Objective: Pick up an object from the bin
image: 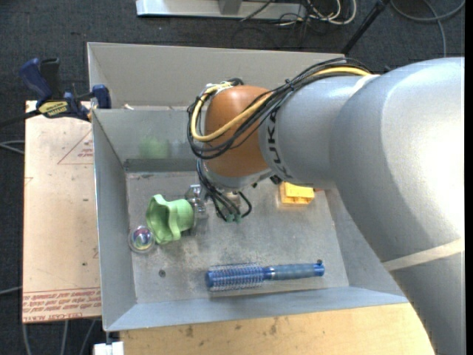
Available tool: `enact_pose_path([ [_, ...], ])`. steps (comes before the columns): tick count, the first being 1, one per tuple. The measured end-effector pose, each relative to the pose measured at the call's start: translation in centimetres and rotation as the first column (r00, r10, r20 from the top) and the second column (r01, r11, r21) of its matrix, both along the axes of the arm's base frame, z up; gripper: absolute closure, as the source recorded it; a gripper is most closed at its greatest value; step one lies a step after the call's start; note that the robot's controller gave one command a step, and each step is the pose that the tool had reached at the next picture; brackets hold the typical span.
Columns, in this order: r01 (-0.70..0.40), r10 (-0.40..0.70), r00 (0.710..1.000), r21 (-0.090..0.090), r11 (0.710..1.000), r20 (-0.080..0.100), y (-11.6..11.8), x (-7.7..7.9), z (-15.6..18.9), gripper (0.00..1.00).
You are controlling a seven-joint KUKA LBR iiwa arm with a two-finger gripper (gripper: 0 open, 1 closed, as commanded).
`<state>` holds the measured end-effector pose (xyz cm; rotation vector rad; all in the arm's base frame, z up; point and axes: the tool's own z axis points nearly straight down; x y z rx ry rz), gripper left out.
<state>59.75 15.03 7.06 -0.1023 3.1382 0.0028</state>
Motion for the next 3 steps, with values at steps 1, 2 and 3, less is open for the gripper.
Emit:
enact_pose_path([
  [1,-0.248,0.248,0.969,0.0,0.969,0.005,4.0,-1.5,8.5,1.0],
  [2,-0.247,0.247,0.969,0.0,0.969,0.002,3.9,-1.6,8.3,0.0],
  [3,-0.373,0.373,0.928,0.0,0.928,-0.004,5.0,0.6,-0.5,0.0],
])
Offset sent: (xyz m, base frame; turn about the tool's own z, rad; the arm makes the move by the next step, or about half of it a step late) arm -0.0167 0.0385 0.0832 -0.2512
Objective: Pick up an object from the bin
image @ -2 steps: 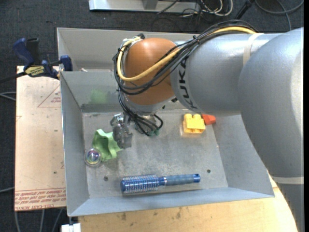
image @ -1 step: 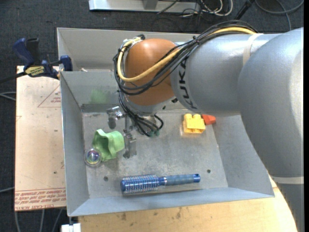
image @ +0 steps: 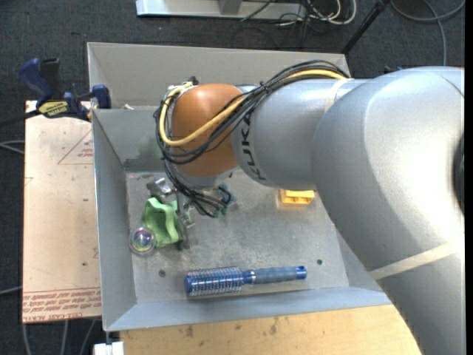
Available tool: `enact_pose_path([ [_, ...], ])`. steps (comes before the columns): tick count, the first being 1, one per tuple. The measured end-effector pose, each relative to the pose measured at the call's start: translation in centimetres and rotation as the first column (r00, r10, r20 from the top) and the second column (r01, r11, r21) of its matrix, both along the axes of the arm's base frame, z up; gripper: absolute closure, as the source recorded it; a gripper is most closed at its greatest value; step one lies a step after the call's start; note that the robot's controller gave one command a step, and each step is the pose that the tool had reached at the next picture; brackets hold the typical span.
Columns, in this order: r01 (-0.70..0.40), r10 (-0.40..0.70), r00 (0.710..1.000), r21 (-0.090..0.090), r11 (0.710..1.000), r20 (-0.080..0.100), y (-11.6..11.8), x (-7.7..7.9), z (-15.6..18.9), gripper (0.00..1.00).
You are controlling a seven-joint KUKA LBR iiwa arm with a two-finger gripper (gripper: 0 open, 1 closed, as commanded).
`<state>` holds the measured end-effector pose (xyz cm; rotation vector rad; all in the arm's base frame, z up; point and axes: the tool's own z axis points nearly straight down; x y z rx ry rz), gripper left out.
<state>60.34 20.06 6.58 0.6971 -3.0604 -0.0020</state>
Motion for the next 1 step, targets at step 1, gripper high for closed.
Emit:
enact_pose_path([
  [1,0.002,-0.002,1.0,0.002,1.0,0.005,0.01,0.14,0.44,1.0],
])
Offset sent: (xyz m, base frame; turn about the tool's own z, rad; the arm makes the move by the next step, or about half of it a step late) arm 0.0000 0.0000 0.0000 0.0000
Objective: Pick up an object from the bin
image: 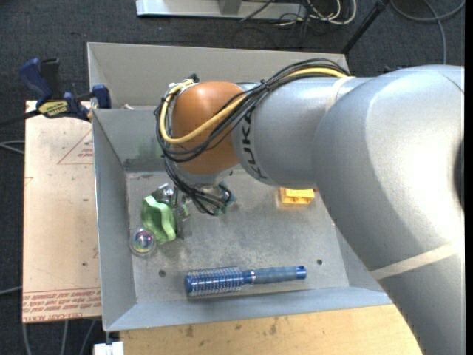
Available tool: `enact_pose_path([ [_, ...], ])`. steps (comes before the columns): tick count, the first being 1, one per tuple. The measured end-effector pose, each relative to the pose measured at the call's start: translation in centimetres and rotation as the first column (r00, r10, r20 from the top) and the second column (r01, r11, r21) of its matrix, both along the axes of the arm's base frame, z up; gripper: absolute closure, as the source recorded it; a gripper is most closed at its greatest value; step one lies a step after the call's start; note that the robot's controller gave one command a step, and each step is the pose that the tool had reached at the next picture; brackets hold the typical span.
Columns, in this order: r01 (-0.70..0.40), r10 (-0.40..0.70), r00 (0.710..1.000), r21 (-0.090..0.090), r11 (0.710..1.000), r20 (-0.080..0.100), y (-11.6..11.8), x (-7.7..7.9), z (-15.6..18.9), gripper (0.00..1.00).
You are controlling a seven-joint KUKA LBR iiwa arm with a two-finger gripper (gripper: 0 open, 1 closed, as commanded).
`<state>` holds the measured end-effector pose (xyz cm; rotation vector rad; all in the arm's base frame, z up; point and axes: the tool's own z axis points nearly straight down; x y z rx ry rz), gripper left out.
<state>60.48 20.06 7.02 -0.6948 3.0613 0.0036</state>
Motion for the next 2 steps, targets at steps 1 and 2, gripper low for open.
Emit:
enact_pose_path([
  [1,0.018,-0.018,1.0,0.002,1.0,0.01,0.6,1.6,10.9,1.0],
  [2,-0.011,0.011,1.0,0.001,1.0,0.007,0.7,1.3,16.1,1.0],
])
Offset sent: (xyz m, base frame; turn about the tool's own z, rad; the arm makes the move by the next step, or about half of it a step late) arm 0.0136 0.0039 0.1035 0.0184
